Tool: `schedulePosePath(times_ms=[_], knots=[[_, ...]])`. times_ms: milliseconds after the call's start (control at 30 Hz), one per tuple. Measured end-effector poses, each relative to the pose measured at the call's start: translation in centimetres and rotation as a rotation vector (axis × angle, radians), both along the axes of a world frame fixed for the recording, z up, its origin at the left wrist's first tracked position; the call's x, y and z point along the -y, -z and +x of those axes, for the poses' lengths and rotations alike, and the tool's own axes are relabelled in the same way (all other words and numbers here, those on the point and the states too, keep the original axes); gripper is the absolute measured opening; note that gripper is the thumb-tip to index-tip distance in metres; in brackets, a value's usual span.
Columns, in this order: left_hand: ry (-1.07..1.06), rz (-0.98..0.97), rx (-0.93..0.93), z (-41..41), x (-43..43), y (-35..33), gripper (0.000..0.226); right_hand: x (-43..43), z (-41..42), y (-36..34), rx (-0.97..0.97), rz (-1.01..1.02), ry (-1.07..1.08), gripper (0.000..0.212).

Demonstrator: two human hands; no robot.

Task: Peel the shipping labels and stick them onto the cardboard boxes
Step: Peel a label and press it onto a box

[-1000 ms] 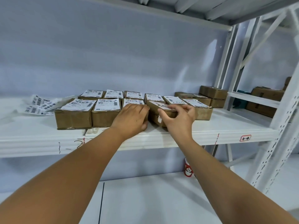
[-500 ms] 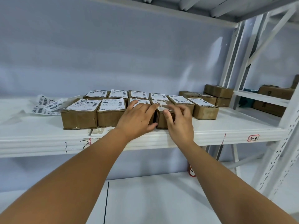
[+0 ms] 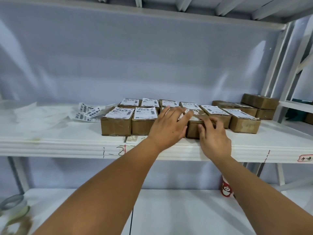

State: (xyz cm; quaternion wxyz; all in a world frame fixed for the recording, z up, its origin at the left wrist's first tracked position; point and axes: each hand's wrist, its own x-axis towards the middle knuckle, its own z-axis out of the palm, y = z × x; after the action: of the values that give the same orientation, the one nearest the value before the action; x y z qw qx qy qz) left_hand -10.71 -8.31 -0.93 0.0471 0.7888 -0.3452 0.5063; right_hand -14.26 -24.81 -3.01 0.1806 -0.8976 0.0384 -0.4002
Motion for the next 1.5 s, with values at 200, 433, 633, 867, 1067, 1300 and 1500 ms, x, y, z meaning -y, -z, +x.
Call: schedulePosePath(times_ms=[200, 433, 633, 867, 1067, 1300, 1500], knots=[[-0.041, -0.379, 0.028, -1.5, -3.7, -2.2, 0.032, -0.3, 0.0, -0.3, 0.119, 0.059, -0.034, 0.045], [-0.208, -1.082, -0.246, 0.5, -15.6, -4.1, 0.031, -6.2, -0.1, -2.8, 0.392, -0.217, -0.24, 0.031], [-0.375, -0.81, -0.756, 5.0, -22.4, -0.9, 0.049, -14.5, 0.3, -5.7, 0.114, -0.513, -0.524, 0.027], [-0.618, -0.54, -0.902, 7.2, -22.8, -1.3, 0.052, -21.2, 2.0, -7.3, -0.093, -0.484, -0.511, 0.027], [-0.785, -0.453, -0.727, 8.4, -22.9, -0.8, 0.024, -23.5, 4.7, -8.8, -0.164, -0.411, -0.527, 0.022], [-0.72, -0.482, -0.639, 8.8, -23.1, -0.3, 0.024, -26.0, 7.4, -9.4, -0.286, -0.351, -0.588, 0.021], [-0.692, -0.513, -0.624, 8.2, -23.3, -0.1, 0.015, -28.0, 8.6, -9.8, -0.551, -0.483, -0.71, 0.018]])
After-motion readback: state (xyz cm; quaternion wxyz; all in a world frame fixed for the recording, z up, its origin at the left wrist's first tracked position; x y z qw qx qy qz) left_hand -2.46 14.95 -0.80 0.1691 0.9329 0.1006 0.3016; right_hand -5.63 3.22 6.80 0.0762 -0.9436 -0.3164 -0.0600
